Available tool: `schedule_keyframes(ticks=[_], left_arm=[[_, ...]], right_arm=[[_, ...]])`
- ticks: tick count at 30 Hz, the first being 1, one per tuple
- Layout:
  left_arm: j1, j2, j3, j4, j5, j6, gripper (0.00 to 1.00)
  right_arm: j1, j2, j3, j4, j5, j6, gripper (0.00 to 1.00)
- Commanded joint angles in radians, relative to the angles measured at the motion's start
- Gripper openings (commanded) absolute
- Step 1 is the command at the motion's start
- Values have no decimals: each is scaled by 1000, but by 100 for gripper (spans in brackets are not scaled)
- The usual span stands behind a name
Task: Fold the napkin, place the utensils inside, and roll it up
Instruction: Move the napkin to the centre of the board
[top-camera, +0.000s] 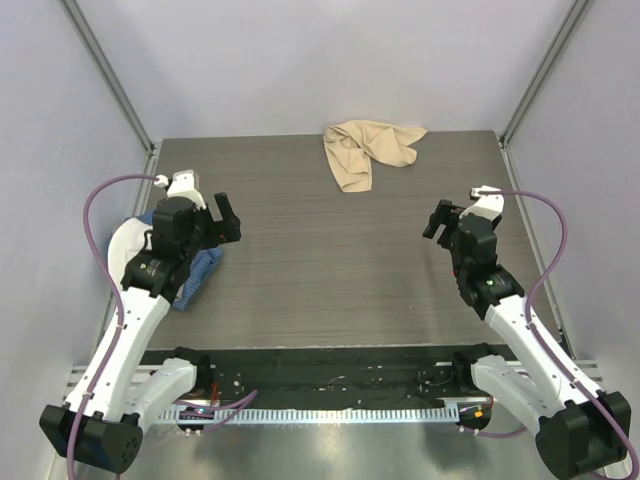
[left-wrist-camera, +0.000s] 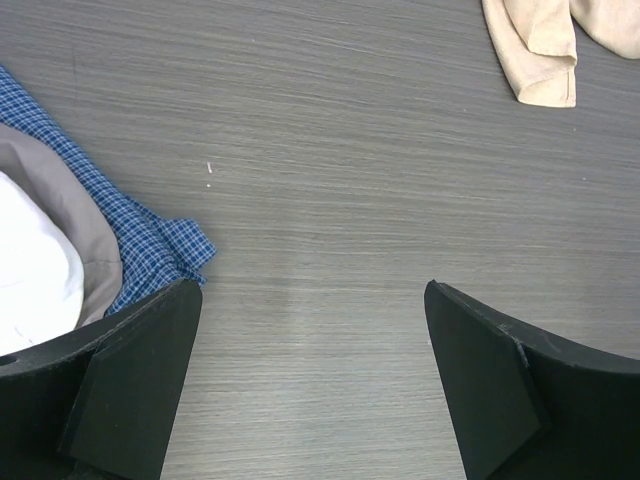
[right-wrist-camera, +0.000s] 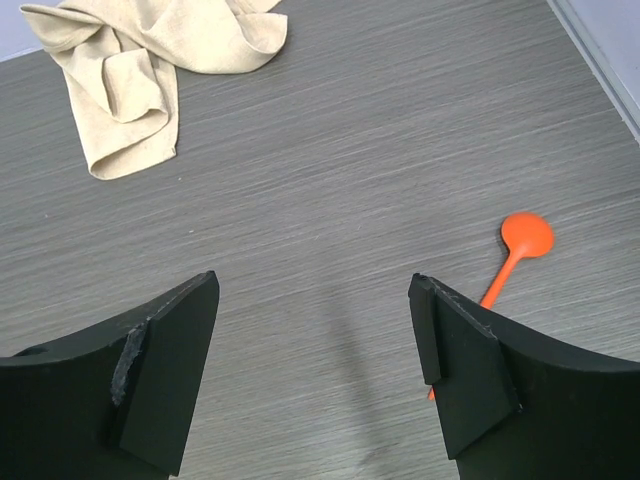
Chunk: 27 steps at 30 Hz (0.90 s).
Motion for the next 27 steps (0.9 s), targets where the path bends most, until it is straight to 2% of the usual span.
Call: schedule_keyframes(ticks=[1,6,10,15,20,27], left_arm=[[-2,6,57,6,-27,-12,100],[-2,24,78,5,-12,-21,100],[-2,61,132,-6,106,11,100],[-2,133,220,-26,187,23,100],[0,163,194,12,236,32,100],[7,201,147,-8,186,69,100]], right_arm=[[-3,-1,65,6,20,2,86],[-3,1,86,-11,28,-6,85],[-1,27,129,-15,28,-25,86],[0,133,270,-70,-47,-71,78],[65,327,371,-80,-98,-84,75],[105,698,607,-86,-135,-72,75]])
